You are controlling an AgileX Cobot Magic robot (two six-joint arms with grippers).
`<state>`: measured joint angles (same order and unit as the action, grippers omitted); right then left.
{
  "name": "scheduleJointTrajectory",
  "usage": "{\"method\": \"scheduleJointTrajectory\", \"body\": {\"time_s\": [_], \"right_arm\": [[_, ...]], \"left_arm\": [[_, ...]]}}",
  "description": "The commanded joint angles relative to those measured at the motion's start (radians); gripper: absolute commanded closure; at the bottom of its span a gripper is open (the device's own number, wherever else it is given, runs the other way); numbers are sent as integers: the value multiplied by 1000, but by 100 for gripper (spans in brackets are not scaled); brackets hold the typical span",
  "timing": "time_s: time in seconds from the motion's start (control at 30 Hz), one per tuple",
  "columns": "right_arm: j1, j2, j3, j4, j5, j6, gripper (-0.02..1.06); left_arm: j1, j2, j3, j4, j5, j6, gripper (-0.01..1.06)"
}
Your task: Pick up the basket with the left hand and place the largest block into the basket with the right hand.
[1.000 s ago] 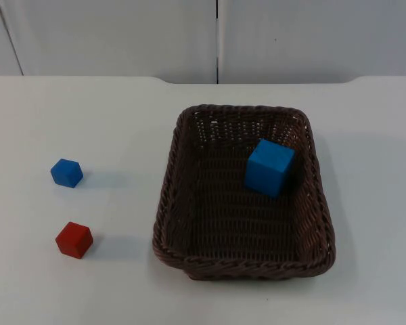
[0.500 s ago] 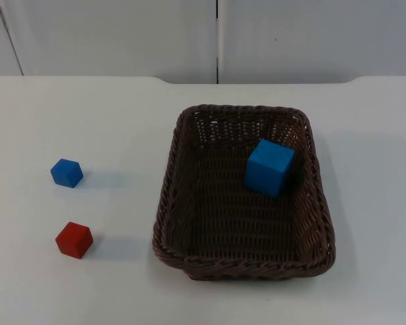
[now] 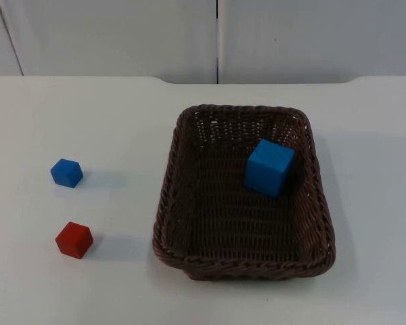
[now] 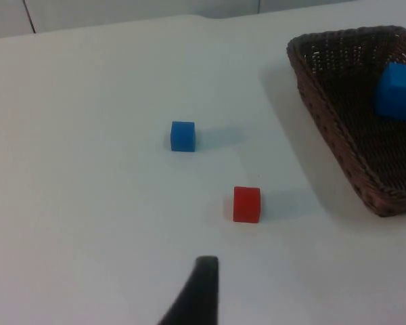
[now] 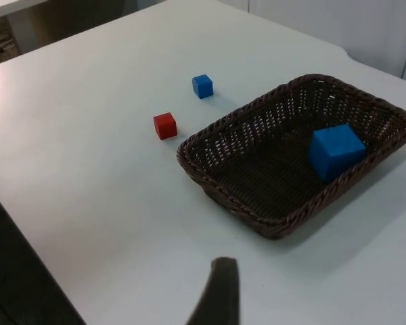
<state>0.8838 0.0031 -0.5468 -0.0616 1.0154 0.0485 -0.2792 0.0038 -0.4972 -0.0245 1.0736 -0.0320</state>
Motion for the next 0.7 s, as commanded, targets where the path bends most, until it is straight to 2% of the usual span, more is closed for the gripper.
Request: {"method": "scheduleJointTrajectory", "body": {"time_s": [0.0, 0.03, 0.07, 0.13, 0.33, 0.53, 0.67], "right_arm": [[-3, -3, 4, -6, 2, 0, 25], [-3, -3, 5, -6, 2, 0, 18], [-3, -3, 5, -6, 2, 0, 18], [-3, -3, 5, -6, 2, 0, -1], [-3, -3, 5, -6, 7, -4, -1], [-3, -3, 35, -14, 63, -12, -1], [-3, -3, 33, 33, 63, 13, -1]], "left_arm": [[1, -4, 5, -13, -1, 1, 9], [1, -4, 5, -13, -1, 1, 1], [1, -4, 5, -13, -1, 1, 1], [1, -4, 5, -13, -1, 1, 0], [1, -4, 5, -13, -1, 1, 0], [1, -4, 5, -13, -1, 1, 0], [1, -4, 5, -13, -1, 1, 0]]}}
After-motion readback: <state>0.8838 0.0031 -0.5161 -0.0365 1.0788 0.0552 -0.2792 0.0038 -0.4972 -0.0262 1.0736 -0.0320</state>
